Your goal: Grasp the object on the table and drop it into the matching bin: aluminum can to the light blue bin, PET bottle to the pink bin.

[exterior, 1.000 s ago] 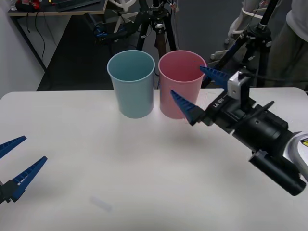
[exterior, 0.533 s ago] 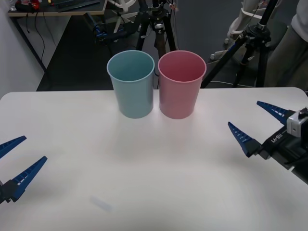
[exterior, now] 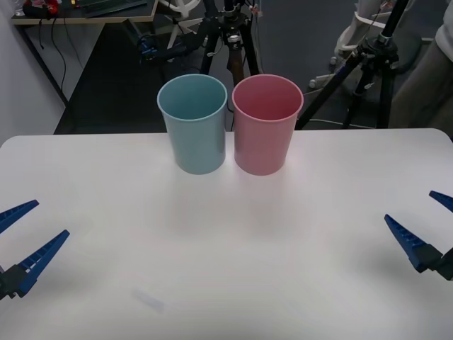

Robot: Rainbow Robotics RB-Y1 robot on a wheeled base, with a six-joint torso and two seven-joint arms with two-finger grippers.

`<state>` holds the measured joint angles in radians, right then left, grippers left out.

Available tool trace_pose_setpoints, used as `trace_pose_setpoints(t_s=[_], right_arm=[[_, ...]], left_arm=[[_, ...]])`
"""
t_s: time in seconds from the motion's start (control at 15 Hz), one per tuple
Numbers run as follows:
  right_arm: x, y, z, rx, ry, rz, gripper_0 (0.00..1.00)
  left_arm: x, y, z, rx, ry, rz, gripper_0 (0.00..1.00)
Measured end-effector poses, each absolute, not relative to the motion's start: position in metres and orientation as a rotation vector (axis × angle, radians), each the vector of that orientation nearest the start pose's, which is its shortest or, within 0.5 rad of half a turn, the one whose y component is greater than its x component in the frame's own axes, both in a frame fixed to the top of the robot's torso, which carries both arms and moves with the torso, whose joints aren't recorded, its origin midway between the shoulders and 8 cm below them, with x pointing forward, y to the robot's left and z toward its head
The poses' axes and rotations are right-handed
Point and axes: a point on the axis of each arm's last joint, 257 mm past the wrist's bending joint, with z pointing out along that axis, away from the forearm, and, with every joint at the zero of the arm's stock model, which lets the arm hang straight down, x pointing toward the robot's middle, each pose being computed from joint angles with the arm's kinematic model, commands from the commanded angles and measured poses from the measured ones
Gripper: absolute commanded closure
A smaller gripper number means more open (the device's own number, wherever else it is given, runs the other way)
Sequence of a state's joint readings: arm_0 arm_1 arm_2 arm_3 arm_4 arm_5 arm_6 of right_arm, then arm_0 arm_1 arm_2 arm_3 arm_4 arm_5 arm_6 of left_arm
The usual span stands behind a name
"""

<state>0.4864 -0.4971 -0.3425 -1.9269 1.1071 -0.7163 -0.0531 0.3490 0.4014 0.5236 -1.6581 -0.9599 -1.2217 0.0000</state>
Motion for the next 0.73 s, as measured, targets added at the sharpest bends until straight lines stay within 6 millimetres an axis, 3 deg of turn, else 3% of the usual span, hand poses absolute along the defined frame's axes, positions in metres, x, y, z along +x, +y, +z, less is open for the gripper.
trace_pose_setpoints(t_s=[0.33, 0.73], right_arm=[[0.350, -0.358, -0.176, -0.386, 1.618, 0.277, 0.00], [0.352, -0.367, -0.181, -0.392, 1.608, 0.305, 0.00]], left_arm=[[0.342, 0.330, -0.169, 0.465, 1.441, -0.567, 0.00], [0.342, 0.330, -0.169, 0.465, 1.441, -0.567, 0.00]])
